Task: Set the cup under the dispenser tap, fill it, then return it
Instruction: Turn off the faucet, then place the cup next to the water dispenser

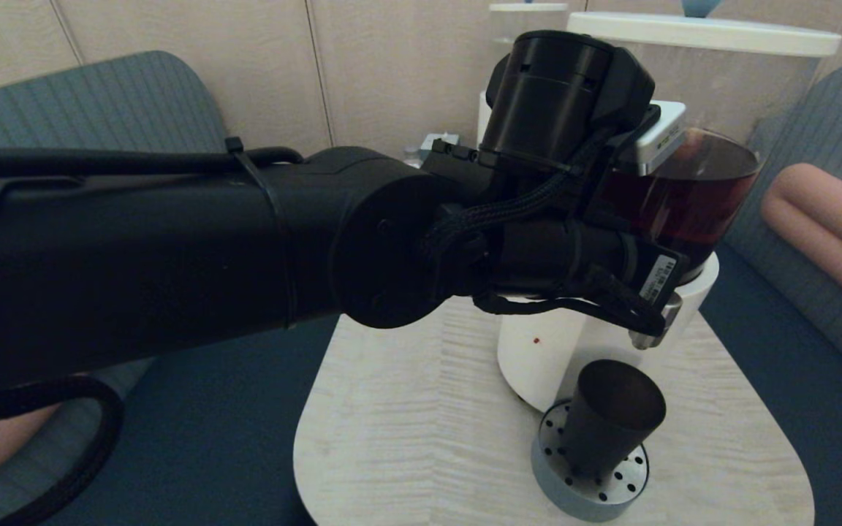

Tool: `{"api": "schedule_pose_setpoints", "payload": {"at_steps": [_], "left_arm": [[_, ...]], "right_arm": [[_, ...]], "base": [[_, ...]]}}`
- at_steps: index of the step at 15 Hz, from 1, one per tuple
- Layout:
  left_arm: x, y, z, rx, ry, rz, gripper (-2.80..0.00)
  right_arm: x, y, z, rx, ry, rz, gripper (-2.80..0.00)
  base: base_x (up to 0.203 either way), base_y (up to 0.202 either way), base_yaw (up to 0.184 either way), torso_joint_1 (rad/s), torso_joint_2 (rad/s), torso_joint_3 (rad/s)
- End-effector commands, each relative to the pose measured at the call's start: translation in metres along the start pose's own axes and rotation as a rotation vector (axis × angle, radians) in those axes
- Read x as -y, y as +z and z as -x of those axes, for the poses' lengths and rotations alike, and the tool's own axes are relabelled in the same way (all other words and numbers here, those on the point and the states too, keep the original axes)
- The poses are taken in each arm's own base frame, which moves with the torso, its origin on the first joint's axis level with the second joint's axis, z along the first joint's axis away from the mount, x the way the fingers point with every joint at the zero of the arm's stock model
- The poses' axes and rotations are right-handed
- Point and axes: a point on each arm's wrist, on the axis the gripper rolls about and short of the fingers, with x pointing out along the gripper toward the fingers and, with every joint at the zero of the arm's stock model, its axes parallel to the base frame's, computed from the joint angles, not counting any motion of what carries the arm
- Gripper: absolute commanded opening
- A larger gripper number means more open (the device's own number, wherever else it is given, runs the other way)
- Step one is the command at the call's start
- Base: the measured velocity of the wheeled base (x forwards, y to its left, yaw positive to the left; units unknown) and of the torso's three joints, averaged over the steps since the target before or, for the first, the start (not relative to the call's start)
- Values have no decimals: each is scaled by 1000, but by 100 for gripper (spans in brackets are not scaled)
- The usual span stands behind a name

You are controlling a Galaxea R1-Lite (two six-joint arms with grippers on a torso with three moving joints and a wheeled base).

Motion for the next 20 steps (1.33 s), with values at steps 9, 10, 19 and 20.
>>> {"api": "schedule_pose_setpoints", "payload": {"at_steps": [9,10,19,20], "left_arm": [[-1,-14,11,-69,58,38,-280],[-6,-14,17,-70,92,80,-280],[-19,-12,133,27,248,180,-280],[-20,-15,150,65,271,187,-280]], "right_arm": [[0,0,0,-2,1,0,-280],[0,0,0,0,1,0,-280],[0,0,0,0,1,1,-280],[0,0,0,-1,2,0,-280]], "base": [[0,0,0,0,0,0],[0,0,0,0,0,0],[0,0,0,0,0,0],[0,0,0,0,0,0]]}}
